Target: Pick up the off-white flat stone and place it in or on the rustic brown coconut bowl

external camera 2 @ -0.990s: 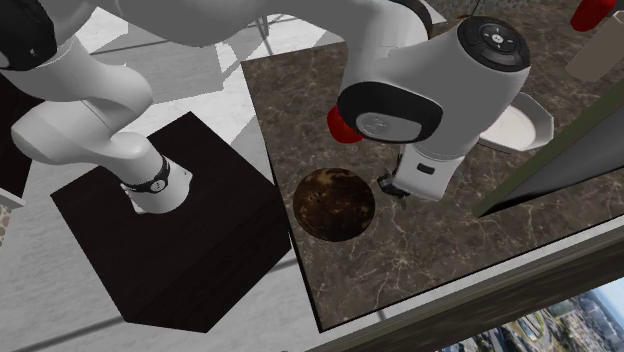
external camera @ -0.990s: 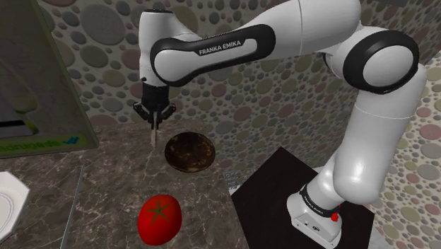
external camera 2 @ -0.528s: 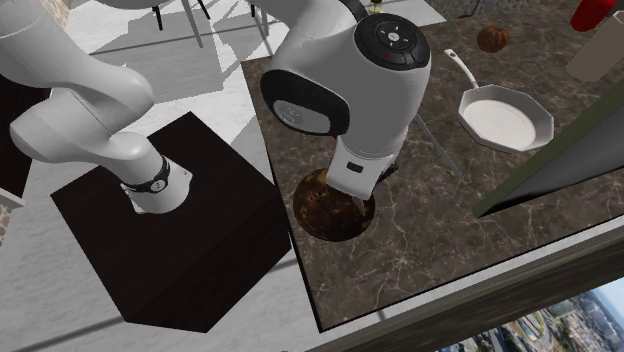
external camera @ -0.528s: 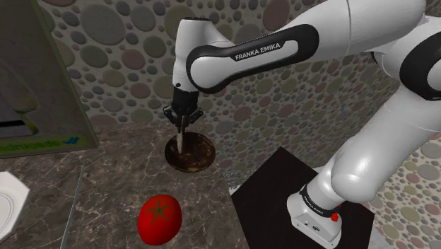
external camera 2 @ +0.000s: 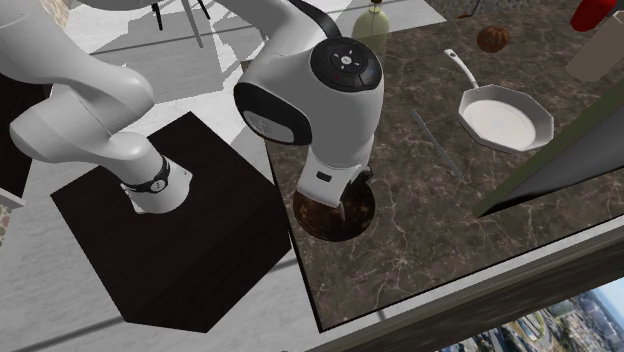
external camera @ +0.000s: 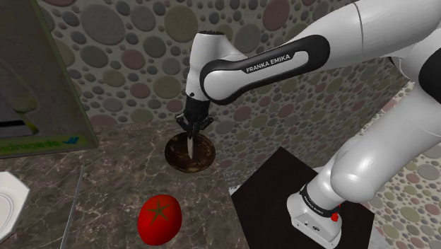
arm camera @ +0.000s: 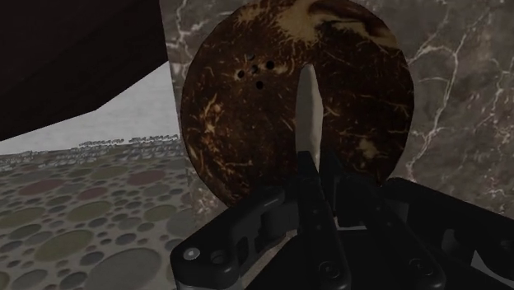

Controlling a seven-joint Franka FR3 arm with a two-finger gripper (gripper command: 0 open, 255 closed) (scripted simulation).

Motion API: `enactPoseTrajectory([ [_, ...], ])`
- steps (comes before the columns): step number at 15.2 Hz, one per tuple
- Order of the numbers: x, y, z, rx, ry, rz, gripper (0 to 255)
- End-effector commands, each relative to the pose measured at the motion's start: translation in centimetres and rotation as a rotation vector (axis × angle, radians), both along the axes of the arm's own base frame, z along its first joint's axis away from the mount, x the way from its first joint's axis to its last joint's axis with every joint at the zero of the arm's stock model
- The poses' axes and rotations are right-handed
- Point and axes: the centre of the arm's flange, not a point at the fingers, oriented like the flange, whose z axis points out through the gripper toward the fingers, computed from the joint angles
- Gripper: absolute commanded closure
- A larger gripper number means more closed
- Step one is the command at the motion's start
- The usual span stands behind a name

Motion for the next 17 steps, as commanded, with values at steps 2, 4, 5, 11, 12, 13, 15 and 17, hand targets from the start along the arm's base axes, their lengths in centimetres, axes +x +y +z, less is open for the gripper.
enactPoseTrajectory([
  [2,0.0,0.0,-1.6,0.000,0.000,0.000,255],
  [4,0.0,0.0,-2.7,0.000,0.000,0.000,255],
  [5,0.0,0.0,-3.2,0.000,0.000,0.000,255],
  [11,0.0,0.0,-5.1,0.000,0.000,0.000,255],
  [12,0.0,0.0,-5.1,0.000,0.000,0.000,255],
  [13,0.0,0.0,-5.1,0.000,0.000,0.000,255],
  [15,0.0,0.0,-5.1,0.000,0.000,0.000,255],
  [17,0.0,0.0,-5.0,0.000,0.000,0.000,0],
])
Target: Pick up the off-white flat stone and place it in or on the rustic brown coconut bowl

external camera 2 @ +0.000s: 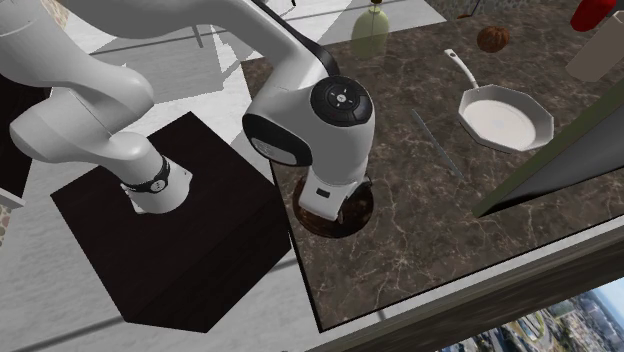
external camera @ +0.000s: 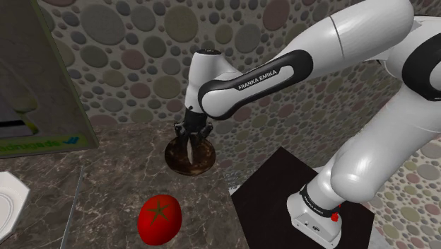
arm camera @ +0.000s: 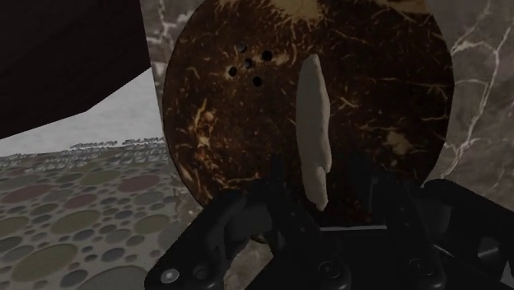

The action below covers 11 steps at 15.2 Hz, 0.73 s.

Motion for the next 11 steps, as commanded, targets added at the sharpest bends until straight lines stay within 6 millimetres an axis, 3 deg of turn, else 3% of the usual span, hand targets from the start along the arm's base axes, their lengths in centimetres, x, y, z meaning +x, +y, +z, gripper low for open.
enactPoseTrajectory([
  [1,-0.1,-0.1,-0.3,-0.002,0.006,-0.001,0],
  [5,0.0,-0.1,-0.3,-0.002,0.006,-0.001,0],
  [9,0.2,-0.7,4.6,-0.002,0.006,-0.001,0],
  [11,0.2,-0.7,4.6,-0.002,0.006,-0.001,0],
])
